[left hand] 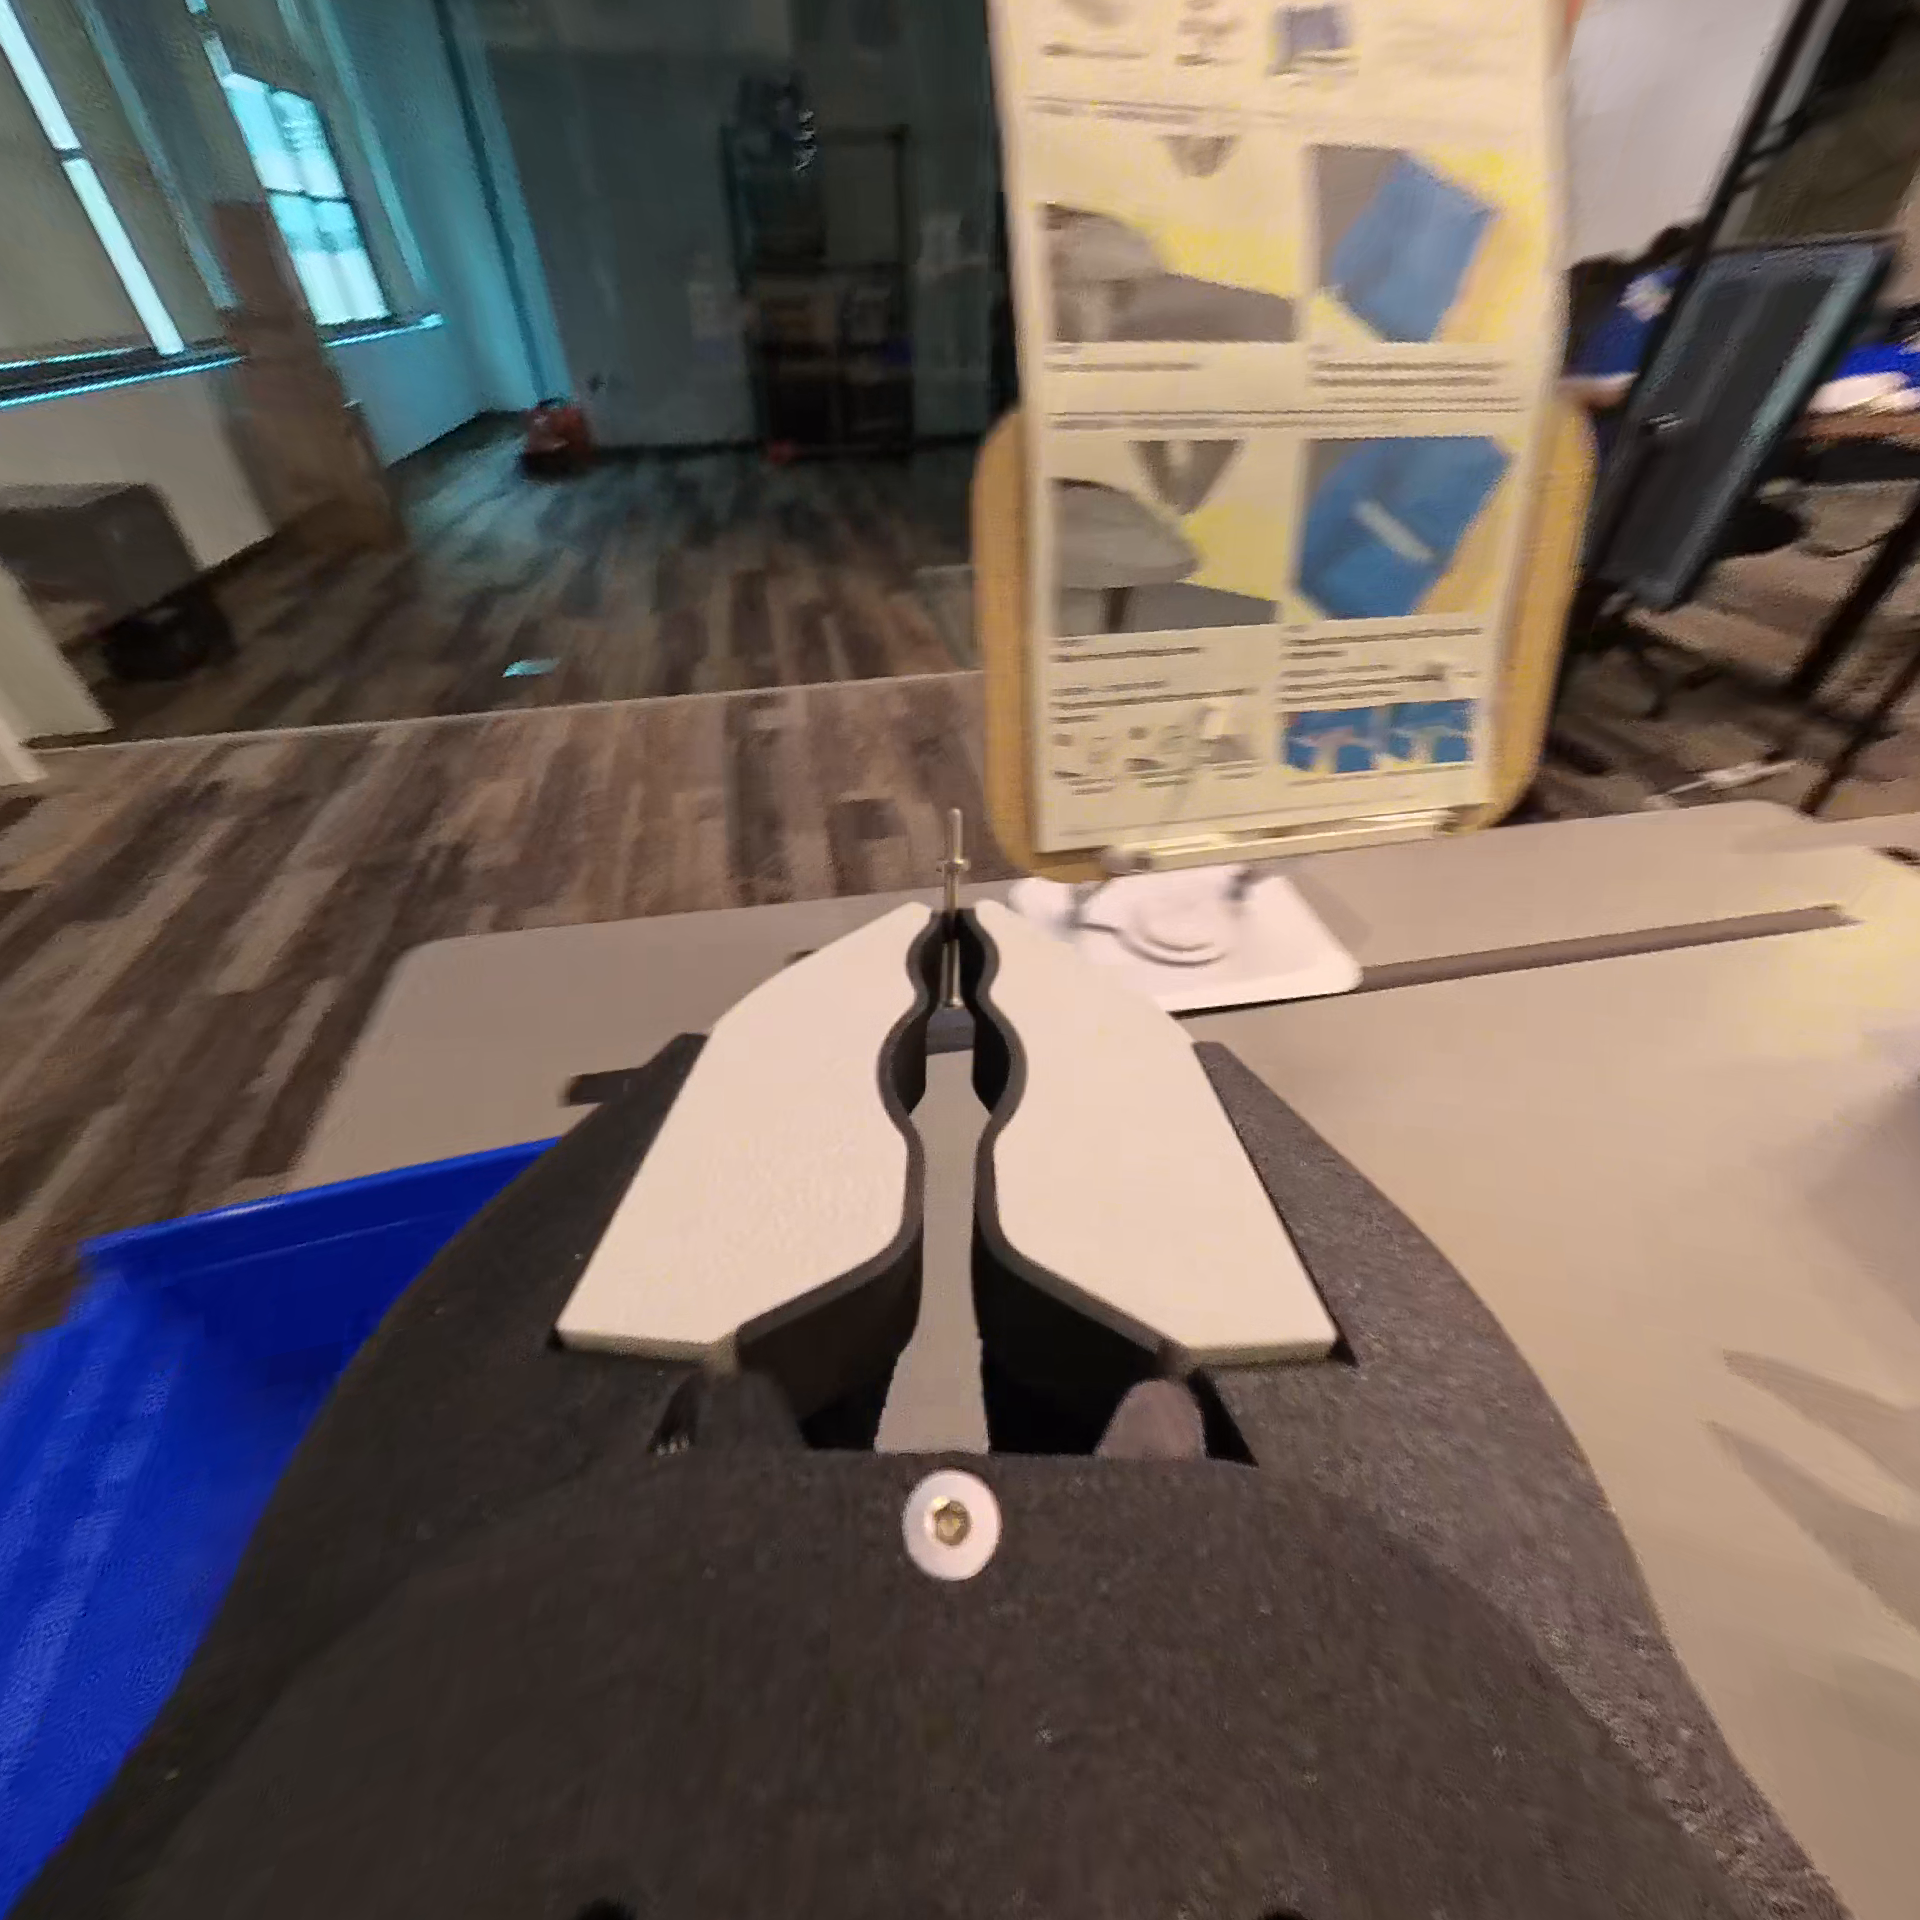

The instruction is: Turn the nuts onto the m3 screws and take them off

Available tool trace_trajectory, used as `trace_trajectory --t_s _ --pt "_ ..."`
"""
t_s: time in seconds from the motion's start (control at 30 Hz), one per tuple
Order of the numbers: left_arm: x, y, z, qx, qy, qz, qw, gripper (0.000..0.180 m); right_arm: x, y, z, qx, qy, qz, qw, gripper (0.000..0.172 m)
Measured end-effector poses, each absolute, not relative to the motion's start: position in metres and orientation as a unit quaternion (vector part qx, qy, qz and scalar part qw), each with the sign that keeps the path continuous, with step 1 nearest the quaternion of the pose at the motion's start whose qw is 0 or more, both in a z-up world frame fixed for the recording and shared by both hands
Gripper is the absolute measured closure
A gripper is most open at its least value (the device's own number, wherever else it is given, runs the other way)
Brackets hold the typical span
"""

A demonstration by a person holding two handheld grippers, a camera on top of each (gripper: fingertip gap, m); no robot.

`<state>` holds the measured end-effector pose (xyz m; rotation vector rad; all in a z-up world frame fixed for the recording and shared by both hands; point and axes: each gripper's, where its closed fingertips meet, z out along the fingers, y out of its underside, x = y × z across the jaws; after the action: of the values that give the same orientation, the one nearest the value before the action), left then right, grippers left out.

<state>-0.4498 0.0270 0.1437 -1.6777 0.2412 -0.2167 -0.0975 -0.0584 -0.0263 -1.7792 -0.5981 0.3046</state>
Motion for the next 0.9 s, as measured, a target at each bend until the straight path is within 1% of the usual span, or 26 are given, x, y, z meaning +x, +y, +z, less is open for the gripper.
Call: trace_trajectory --t_s 0.13,0.23,0.3,0.43,0.53,0.77,0.9 --pt "-0.36 0.007 0.095 -0.717 0.143 -0.165 0.662 0.178 -0.107 -0.058 -0.032 -0.749 -0.274 0.134 0.589 0.14" --pt "-0.303 0.007 0.05 -0.718 0.179 -0.176 0.65 0.178 -0.107 -0.052 -0.032 -0.737 -0.278 0.129 0.603 0.14" --pt "-0.27 0.008 0.032 -0.702 0.201 -0.184 0.658 0.178 -0.104 -0.042 -0.028 -0.728 -0.267 0.129 0.618 0.14" --pt "-0.228 0.019 0.007 -0.673 0.218 -0.148 0.691 0.178 -0.095 -0.003 -0.011 -0.705 -0.21 0.153 0.66 0.143" --pt "-0.211 0.028 -0.014 -0.668 0.229 -0.131 0.696 0.178 -0.101 0.023 -0.015 -0.705 -0.207 0.193 0.65 0.144" --pt "-0.204 0.031 -0.042 -0.694 0.231 -0.195 0.654 0.178 -0.132 0.041 -0.037 -0.689 -0.253 0.238 0.636 0.146" --pt "-0.194 0.026 -0.047 -0.695 0.24 -0.253 0.628 0.178 -0.16 0.019 -0.04 -0.661 -0.286 0.32 0.615 0.148"
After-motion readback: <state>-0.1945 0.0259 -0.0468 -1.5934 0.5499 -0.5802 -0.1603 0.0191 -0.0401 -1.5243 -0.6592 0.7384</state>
